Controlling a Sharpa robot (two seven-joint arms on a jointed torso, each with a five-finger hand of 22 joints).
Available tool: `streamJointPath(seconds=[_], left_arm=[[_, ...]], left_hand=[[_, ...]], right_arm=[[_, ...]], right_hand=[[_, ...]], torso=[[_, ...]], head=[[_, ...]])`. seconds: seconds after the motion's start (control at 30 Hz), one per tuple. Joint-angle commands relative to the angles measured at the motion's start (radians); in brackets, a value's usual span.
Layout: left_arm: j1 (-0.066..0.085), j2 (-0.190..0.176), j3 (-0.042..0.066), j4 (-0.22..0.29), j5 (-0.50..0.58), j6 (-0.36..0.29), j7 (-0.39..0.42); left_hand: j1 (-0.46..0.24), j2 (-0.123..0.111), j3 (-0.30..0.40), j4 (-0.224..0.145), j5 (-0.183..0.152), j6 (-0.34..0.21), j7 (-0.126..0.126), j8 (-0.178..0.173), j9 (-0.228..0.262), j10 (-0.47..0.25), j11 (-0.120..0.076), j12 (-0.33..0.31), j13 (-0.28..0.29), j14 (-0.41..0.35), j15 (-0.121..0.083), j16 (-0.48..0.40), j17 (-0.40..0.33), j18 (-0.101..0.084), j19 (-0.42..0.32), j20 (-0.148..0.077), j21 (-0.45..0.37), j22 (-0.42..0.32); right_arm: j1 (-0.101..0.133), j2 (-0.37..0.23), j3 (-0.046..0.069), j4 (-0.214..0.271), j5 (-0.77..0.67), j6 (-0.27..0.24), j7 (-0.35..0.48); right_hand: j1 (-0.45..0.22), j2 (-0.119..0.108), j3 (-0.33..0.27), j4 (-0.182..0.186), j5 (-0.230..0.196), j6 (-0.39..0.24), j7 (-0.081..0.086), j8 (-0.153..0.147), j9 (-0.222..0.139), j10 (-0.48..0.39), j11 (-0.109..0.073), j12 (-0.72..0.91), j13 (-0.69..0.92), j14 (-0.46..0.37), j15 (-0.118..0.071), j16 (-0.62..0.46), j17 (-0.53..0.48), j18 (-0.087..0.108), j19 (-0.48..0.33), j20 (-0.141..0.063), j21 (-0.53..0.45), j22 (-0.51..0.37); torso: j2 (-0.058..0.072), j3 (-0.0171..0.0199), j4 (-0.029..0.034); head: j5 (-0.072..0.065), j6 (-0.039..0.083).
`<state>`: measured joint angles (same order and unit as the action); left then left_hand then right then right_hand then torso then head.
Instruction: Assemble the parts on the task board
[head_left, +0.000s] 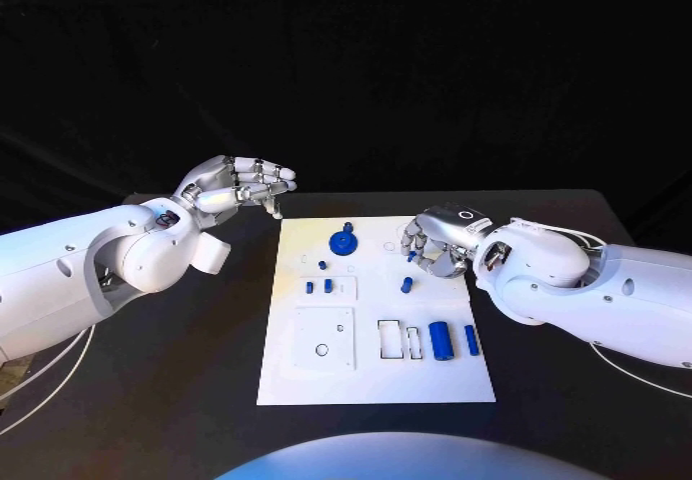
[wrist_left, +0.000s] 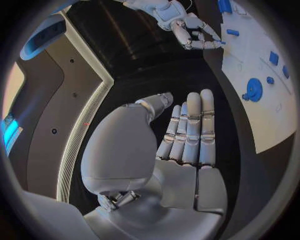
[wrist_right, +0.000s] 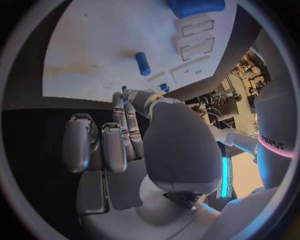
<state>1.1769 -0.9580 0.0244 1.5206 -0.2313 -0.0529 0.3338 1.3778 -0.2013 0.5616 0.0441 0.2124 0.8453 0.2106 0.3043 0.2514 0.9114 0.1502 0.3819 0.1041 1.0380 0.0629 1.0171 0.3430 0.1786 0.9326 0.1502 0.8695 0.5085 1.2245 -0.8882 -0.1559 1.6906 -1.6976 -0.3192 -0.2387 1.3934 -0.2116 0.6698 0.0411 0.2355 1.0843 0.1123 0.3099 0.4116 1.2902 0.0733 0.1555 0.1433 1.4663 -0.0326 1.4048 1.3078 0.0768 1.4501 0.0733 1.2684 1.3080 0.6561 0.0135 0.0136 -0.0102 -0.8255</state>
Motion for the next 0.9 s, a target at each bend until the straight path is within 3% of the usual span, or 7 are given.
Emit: streamJointPath(seconds=[0.03, 0.27, 0.3, 0.5, 0.9], left_arm=[[0.0, 0.004, 0.001, 0.001, -0.004, 0.024, 0.003], [0.0, 0.009, 0.001, -0.001, -0.007, 0.026, 0.003], [0.0, 0.01, 0.001, -0.001, -0.007, 0.026, 0.003], [0.0, 0.017, 0.001, -0.002, -0.008, 0.026, 0.003], [0.0, 0.028, 0.001, -0.004, -0.019, 0.03, -0.003]], left_hand=[[0.002, 0.007, -0.004, -0.001, 0.004, -0.005, 0.005, 0.0, -0.002, -0.007, -0.001, -0.006, -0.001, -0.003, 0.001, -0.004, -0.002, 0.005, -0.004, 0.002, -0.005, -0.002], [0.002, 0.007, -0.004, -0.001, 0.004, -0.005, 0.005, 0.0, -0.002, -0.009, 0.0, -0.006, -0.002, -0.004, 0.002, -0.004, -0.002, 0.005, -0.005, 0.002, -0.005, -0.002], [0.002, 0.007, -0.004, -0.001, 0.004, -0.005, 0.005, 0.0, -0.002, -0.009, 0.0, -0.006, -0.002, -0.004, 0.002, -0.004, -0.002, 0.005, -0.005, 0.002, -0.005, -0.002], [0.002, 0.007, -0.004, -0.001, 0.004, -0.005, 0.005, 0.0, -0.002, -0.009, 0.0, -0.006, -0.002, -0.004, 0.002, -0.004, -0.002, 0.005, -0.005, 0.002, -0.005, -0.002], [0.002, 0.007, -0.006, -0.002, 0.005, -0.007, 0.007, 0.001, -0.002, -0.014, 0.001, -0.006, -0.002, -0.006, 0.003, -0.005, -0.002, 0.005, -0.006, 0.003, -0.006, -0.002]], right_arm=[[0.0, 0.015, 0.0, 0.031, 0.008, 0.0, 0.008], [-0.007, 0.06, 0.0, 0.077, 0.006, 0.011, 0.019], [-0.009, 0.067, 0.0, 0.081, 0.006, 0.013, 0.02], [-0.023, 0.106, -0.001, 0.088, 0.003, 0.023, 0.029], [-0.089, 0.173, -0.004, 0.055, -0.018, 0.025, 0.039]], right_hand=[[-0.006, 0.001, 0.006, 0.0, 0.006, 0.007, -0.002, 0.005, 0.001, 0.045, -0.037, 0.0, 0.001, 0.065, -0.006, 0.005, 0.032, -0.009, 0.0, -0.008, 0.006, 0.086], [-0.007, 0.001, 0.007, 0.0, 0.006, 0.007, -0.002, 0.005, 0.002, 0.045, -0.037, -0.001, 0.001, 0.065, -0.006, 0.003, 0.029, -0.008, -0.002, -0.008, 0.001, 0.084], [-0.007, 0.001, 0.007, 0.0, 0.006, 0.007, -0.002, 0.005, 0.002, 0.045, -0.037, -0.001, 0.001, 0.065, -0.006, 0.003, 0.029, -0.008, -0.002, -0.008, 0.001, 0.084], [-0.007, 0.001, 0.008, -0.001, 0.006, 0.006, -0.001, 0.005, 0.003, 0.045, -0.037, -0.002, 0.001, 0.065, -0.006, 0.003, 0.028, -0.007, -0.003, -0.008, -0.001, 0.083], [-0.008, 0.002, 0.01, -0.002, 0.006, 0.005, -0.001, 0.005, 0.004, 0.044, -0.037, -0.003, 0.002, 0.065, -0.006, 0.002, 0.026, -0.006, -0.004, -0.008, -0.005, 0.081]], torso=[[0.0, 0.0, 0.0013], [0.0, -0.0006, 0.0016], [-0.001, -0.0012, 0.0005], [-0.001, -0.002, 0.0001], [0.001, -0.0019, 0.0022]], head=[[0.007, -0.002], [0.026, -0.007], [0.036, -0.011], [0.059, -0.018], [0.092, -0.031]])
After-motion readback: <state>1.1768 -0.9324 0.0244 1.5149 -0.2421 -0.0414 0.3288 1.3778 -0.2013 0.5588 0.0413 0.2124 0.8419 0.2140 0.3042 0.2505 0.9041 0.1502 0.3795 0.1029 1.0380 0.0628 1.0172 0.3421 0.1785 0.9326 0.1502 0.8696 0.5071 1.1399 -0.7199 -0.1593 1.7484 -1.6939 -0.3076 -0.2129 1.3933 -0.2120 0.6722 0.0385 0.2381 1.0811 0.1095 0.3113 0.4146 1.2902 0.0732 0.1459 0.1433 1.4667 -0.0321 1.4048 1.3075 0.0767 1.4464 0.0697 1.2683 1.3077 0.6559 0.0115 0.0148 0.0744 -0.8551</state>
